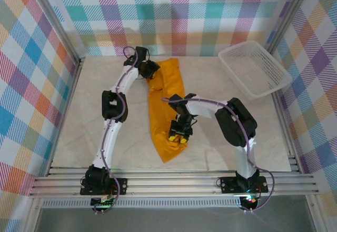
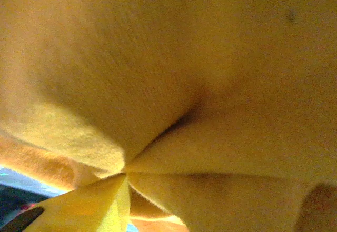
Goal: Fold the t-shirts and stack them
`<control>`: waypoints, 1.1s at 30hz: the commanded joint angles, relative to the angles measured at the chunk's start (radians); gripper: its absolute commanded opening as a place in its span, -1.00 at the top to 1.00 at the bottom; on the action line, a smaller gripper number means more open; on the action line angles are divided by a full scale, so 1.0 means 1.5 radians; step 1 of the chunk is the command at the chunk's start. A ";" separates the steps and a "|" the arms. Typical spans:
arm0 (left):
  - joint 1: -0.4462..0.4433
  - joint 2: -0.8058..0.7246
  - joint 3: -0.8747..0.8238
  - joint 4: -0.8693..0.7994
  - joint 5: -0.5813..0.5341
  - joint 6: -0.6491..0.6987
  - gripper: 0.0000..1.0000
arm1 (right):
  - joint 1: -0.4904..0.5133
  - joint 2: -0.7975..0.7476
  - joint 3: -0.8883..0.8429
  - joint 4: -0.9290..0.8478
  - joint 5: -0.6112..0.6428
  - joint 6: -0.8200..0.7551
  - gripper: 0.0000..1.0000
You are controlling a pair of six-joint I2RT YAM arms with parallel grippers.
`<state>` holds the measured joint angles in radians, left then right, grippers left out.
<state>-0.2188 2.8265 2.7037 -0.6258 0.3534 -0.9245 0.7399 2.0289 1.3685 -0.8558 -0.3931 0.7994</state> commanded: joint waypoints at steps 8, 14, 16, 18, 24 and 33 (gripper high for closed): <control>-0.005 -0.147 0.043 -0.123 -0.070 0.069 -0.27 | -0.085 -0.182 -0.102 0.048 -0.083 0.134 0.05; -0.042 -0.490 -0.458 -0.125 -0.150 0.077 -0.19 | -0.145 -0.243 -0.139 -0.035 0.021 -0.043 0.02; -0.056 -0.590 -0.640 -0.103 -0.125 0.067 -0.13 | -0.147 -0.232 -0.147 -0.051 0.047 -0.092 0.04; -0.071 -0.670 -0.790 -0.116 -0.076 0.078 -0.05 | -0.142 -0.224 -0.170 -0.023 0.011 -0.124 0.07; -0.160 -0.852 -1.108 -0.163 0.075 0.143 -0.01 | -0.066 -0.188 -0.184 -0.081 -0.002 -0.192 0.08; -0.293 -0.916 -1.289 -0.057 0.127 0.039 -0.07 | -0.025 -0.199 -0.263 -0.090 -0.050 -0.185 0.03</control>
<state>-0.6411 1.4696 0.7944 -0.7982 0.4995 -0.8074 0.6872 1.7443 0.9951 -0.9653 -0.4244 0.5350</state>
